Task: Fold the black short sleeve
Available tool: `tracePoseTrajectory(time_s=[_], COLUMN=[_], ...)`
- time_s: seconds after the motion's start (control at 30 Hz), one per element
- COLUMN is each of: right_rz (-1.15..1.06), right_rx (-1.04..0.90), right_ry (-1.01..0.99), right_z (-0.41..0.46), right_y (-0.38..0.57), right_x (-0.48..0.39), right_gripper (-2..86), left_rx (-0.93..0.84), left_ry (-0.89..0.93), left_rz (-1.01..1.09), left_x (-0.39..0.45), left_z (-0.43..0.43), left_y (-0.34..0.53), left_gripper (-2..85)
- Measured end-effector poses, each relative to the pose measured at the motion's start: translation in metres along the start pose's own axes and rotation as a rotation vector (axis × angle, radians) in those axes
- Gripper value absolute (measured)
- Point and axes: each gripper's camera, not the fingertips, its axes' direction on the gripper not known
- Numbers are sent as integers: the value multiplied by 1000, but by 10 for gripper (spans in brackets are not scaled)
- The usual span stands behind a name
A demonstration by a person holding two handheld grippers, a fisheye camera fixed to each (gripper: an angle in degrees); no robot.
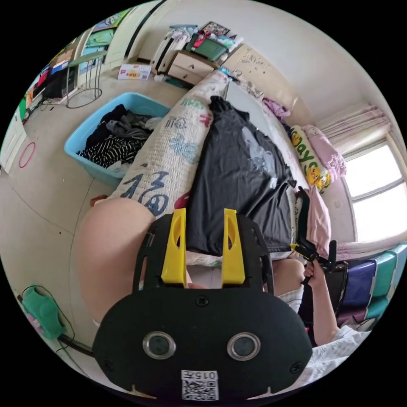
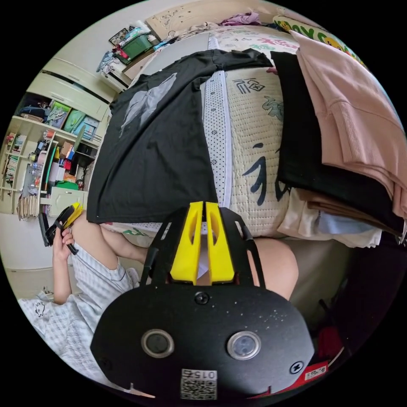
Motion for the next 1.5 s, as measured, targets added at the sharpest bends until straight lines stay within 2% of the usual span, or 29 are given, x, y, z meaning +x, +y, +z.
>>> tracePoseTrajectory(time_s=[0.2,0.37,0.5,0.6,0.7,0.77,0.83,0.93,1.13,1.5], right_rz=[52,70,15,-22,-46,-59,-40,-30,-3,-15], right_rx=[94,130,130,104,18,26,36,51,54,-22], right_ry=[-8,-9,-44,-48,-32,-20,-72,-87,-58,49], right_z=[-18,-24,-15,-3,16,16,13,5,-6,14], right_y=[15,22,12,0,-11,-11,-8,2,28,31], right_x=[16,28,25,16,9,8,14,22,42,36], right_gripper=[-2,8,81,88,83,72,24,9,0,0], left_rx=[-142,-141,-146,-144,-145,-143,-138,-149,-132,-257], left_ry=[-119,-107,-107,-114,-100,-95,-108,-58,28,-51], left_rz=[35,-2,-2,-1,-13,-18,-6,39,23,79], left_x=[24,25,30,35,35,35,38,43,36,53], left_z=[17,11,6,2,-2,-4,-8,-13,-31,-31], left_y=[-35,-52,-64,-71,-77,-80,-83,-86,-87,-93], left_gripper=[104,84,75,75,74,73,62,16,-2,-3])
